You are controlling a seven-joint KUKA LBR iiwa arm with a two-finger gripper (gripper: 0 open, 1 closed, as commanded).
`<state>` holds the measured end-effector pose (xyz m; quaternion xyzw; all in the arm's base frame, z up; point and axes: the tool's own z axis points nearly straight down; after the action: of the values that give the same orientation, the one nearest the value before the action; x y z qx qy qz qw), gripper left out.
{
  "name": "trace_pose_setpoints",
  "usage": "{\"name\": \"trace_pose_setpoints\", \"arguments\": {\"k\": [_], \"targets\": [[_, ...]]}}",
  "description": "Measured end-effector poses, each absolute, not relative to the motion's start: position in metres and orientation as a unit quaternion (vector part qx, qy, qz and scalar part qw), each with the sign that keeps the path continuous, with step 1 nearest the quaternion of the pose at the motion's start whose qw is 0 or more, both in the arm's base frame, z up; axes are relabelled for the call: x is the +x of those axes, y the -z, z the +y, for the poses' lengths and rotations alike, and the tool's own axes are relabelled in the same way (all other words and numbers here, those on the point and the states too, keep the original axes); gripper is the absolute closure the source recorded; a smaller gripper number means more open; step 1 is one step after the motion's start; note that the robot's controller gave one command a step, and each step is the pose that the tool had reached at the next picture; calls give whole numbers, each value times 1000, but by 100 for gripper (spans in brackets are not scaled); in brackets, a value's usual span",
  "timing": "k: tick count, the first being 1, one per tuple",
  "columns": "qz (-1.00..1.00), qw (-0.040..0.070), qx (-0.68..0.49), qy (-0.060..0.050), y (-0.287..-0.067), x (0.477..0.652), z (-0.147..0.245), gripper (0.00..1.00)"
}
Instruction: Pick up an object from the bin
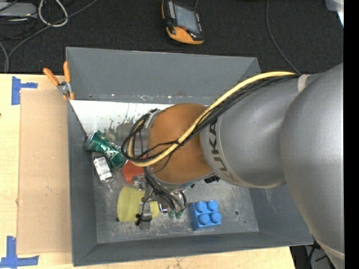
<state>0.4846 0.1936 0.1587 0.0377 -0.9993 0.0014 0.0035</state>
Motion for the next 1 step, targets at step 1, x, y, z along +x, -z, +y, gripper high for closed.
{"name": "trace_pose_setpoints", "arguments": {"k": [1], "targets": [[-1000,3,30,0,-158,494,224,100]]}}
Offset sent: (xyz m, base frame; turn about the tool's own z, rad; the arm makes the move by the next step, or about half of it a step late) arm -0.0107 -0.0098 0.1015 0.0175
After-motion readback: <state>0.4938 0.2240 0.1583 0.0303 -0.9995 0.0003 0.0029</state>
